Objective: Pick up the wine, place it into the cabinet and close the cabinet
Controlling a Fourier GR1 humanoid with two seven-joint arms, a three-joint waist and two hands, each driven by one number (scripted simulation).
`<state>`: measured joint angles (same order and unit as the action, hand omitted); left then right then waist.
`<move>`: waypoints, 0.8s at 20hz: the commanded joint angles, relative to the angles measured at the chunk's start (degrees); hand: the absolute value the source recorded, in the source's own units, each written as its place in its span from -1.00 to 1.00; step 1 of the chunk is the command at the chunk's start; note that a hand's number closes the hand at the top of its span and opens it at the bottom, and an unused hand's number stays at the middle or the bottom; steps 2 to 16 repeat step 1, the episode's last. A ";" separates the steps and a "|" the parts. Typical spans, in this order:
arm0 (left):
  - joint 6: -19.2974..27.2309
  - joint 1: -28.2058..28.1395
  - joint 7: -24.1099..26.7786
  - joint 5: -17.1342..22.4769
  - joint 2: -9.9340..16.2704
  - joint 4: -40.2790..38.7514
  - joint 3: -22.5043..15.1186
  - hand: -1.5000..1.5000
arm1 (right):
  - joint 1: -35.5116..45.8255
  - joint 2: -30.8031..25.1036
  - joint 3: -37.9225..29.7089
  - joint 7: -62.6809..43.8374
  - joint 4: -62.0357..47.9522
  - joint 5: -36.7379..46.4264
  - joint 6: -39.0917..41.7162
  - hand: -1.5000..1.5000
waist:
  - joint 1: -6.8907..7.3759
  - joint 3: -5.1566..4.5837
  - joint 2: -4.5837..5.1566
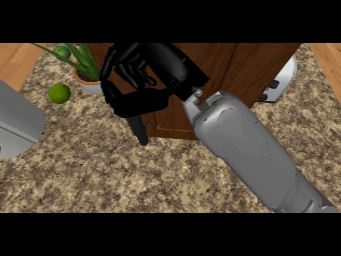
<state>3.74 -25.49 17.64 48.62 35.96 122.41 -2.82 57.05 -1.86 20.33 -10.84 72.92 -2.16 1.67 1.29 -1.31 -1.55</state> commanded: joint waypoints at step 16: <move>1.45 2.46 -0.48 -1.20 -1.33 -1.44 -1.80 -1.00 | 0.92 -6.69 -7.72 0.18 -6.26 0.76 -1.73 1.00 | -1.62 1.28 2.27</move>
